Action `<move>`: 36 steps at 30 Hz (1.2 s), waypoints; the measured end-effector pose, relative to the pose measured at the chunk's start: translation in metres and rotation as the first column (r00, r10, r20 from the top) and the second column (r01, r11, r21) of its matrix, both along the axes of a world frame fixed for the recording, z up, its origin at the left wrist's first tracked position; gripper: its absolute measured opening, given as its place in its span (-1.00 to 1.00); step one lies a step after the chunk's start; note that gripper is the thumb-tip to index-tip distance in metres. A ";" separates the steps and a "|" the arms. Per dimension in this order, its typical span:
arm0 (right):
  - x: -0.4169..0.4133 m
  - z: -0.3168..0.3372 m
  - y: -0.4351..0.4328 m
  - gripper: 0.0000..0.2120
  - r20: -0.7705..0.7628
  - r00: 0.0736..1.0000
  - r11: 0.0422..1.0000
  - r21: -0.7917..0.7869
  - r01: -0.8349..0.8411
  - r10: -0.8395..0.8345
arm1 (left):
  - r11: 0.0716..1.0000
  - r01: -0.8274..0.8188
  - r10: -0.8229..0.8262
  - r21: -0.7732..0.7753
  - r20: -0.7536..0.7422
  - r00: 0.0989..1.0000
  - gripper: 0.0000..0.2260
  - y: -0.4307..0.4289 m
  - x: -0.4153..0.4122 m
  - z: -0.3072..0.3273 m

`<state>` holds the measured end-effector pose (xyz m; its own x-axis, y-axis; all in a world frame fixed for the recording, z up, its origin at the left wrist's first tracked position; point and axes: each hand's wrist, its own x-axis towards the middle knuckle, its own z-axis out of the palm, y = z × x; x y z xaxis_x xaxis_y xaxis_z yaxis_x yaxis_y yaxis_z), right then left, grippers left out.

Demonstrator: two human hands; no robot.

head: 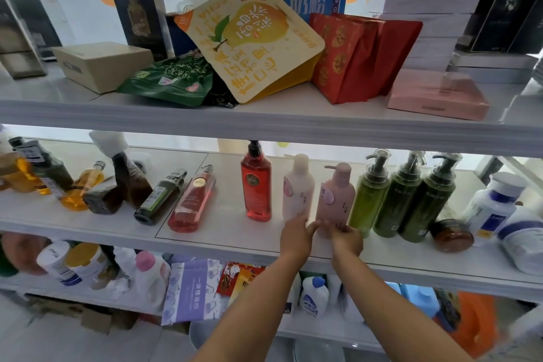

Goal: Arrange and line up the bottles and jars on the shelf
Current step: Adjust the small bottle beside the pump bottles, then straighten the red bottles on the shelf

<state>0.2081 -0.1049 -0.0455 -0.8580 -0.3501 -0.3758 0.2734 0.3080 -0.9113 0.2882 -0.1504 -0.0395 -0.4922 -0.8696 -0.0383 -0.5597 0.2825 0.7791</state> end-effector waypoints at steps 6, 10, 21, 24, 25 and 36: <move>0.038 -0.002 -0.018 -0.52 0.051 0.996 0.965 0.255 0.058 -0.073 | 0.982 -0.153 0.156 -0.109 0.018 0.988 -0.71 -0.030 0.055 -0.014; 0.097 -0.009 -0.058 -0.70 0.094 0.994 0.969 0.245 0.033 -0.058 | 0.878 -0.417 0.420 -0.237 -0.039 0.907 -0.77 -0.081 0.104 -0.014; 0.214 -0.023 -0.211 -0.84 0.239 0.940 0.969 -0.022 -0.244 0.242 | 0.874 -0.475 0.446 0.103 0.219 0.868 -0.52 -0.207 0.209 -0.035; 0.222 -0.036 -0.227 -0.74 0.281 0.929 0.969 -0.008 -0.248 0.240 | 0.889 -0.420 0.391 0.182 0.178 0.903 -0.55 -0.218 0.213 -0.039; 0.223 -0.045 -0.234 -0.73 0.287 0.924 0.966 -0.016 -0.258 0.251 | 0.888 -0.414 0.387 0.197 0.165 0.907 -0.55 -0.220 0.215 -0.039; 0.190 -0.054 -0.211 -0.67 0.259 0.958 0.991 0.022 -0.132 0.122 | 0.929 -0.274 0.256 0.247 0.104 0.961 -0.60 -0.203 0.182 -0.043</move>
